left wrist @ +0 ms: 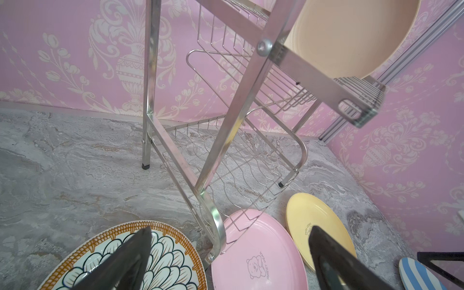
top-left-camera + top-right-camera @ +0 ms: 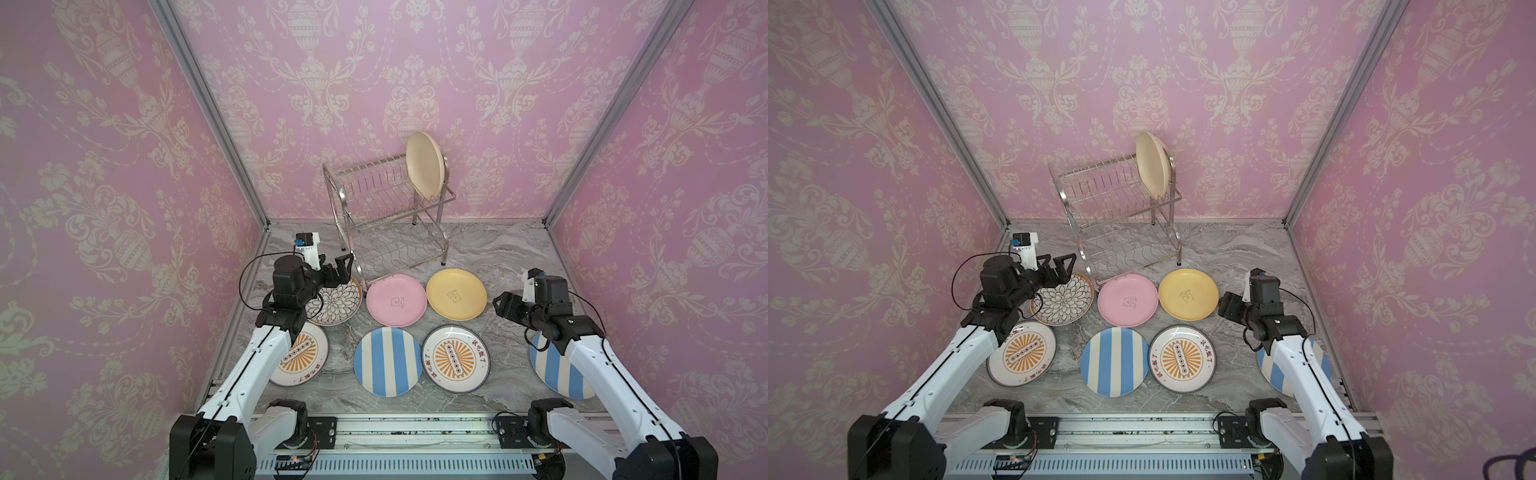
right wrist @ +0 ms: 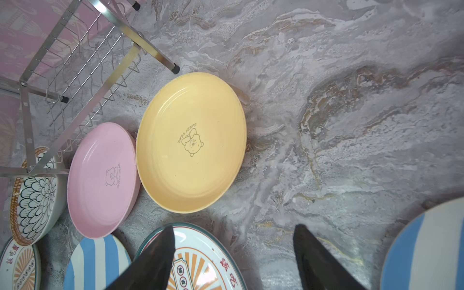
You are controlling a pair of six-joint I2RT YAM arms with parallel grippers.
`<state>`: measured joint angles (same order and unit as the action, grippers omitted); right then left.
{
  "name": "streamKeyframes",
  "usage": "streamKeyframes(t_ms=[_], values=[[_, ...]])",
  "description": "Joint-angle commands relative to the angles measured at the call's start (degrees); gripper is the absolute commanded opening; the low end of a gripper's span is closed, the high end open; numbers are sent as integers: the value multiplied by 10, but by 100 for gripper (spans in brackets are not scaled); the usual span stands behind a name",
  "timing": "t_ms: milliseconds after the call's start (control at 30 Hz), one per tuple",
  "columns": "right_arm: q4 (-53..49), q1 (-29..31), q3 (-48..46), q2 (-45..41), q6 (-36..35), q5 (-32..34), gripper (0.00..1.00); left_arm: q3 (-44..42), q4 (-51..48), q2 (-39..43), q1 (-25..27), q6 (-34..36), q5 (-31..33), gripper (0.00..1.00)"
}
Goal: Load the plates into the dish rack
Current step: 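Open the right gripper and move it down to the yellow bear plate, then close the right gripper on the rim of the yellow bear plate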
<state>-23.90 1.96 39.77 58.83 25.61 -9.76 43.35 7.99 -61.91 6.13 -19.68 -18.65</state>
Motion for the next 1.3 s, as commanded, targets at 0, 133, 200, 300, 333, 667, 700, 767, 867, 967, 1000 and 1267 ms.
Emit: streamKeyframes(t_ms=[0, 133, 200, 300, 333, 667, 700, 767, 867, 967, 1000, 1267], values=[[93, -5, -18, 45, 28, -84, 73, 18, -2, 9, -6, -19, 9, 99], [138, -6, -30, 92, 28, -89, 71, 20, -5, 0, -6, -18, 6, 99], [145, -7, -31, 106, 24, -83, 70, 21, -8, -3, -6, -15, 6, 99], [152, -13, -33, 121, 20, -78, 70, 22, -8, -5, -6, -12, 7, 99], [155, -16, -34, 127, 21, -80, 70, 23, -7, -6, -6, -11, 7, 99], [192, -20, -42, 181, 28, -102, 67, 26, -4, -24, -6, -5, -10, 99], [198, -20, -43, 188, 31, -104, 66, 27, -4, -24, -6, -4, -12, 99], [208, -20, -46, 200, 35, -107, 65, 26, -3, -24, -6, -3, -12, 99], [226, -20, -47, 222, 39, -113, 62, 28, 1, -29, -7, 1, -26, 99], [242, -20, -50, 242, 45, -115, 60, 31, -2, -37, -6, 4, -35, 99], [245, -20, -51, 248, 45, -113, 59, 32, -3, -39, -6, 6, -36, 99], [297, -19, -57, 281, 66, -116, 53, 40, 6, -52, -6, 15, -40, 99]])
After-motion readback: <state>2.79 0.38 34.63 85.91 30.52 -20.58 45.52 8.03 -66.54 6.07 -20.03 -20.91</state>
